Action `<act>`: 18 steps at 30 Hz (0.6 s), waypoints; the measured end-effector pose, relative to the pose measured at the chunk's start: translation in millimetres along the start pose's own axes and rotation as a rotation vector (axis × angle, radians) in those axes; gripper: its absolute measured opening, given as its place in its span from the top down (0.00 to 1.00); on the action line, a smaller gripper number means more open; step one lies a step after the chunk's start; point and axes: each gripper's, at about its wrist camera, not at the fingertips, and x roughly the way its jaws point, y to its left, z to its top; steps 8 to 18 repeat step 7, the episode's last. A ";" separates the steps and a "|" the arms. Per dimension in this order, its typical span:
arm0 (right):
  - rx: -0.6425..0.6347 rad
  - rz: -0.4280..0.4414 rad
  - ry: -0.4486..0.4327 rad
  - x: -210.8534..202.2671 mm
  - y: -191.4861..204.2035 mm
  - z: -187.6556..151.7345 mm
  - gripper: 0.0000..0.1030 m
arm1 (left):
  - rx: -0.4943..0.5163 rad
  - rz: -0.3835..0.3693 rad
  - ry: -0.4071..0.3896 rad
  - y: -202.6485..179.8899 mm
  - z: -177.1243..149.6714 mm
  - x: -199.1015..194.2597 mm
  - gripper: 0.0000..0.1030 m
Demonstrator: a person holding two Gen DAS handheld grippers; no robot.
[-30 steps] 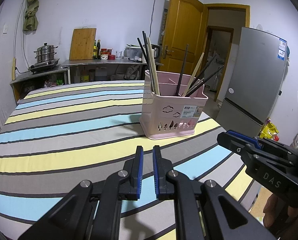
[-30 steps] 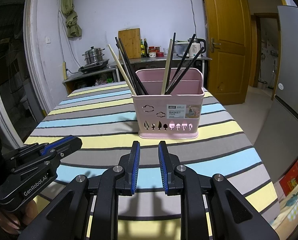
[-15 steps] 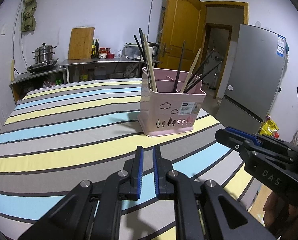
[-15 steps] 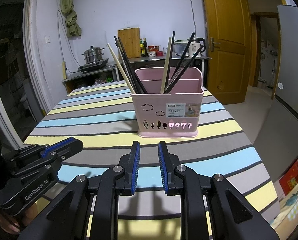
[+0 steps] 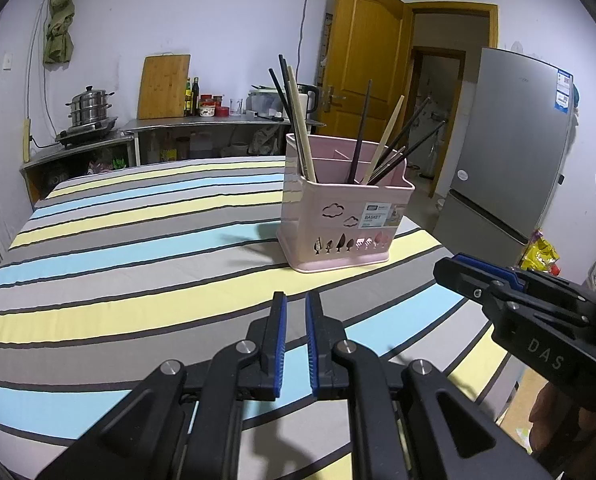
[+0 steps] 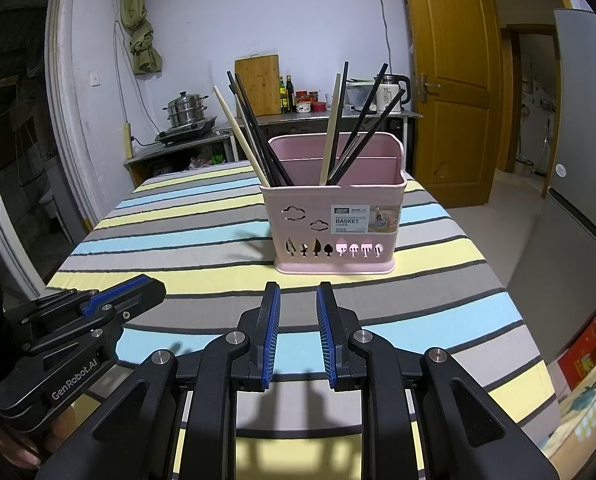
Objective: Organize utensils
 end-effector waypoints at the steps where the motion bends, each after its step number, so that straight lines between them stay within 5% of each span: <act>1: 0.000 -0.001 0.001 0.1 0.4 -0.5 0.81 | 0.000 0.000 -0.001 0.1 -0.1 0.0 0.90; 18: 0.002 -0.003 0.005 -0.4 0.9 -4.9 0.81 | 0.005 -0.002 -0.004 -0.6 0.1 0.8 0.90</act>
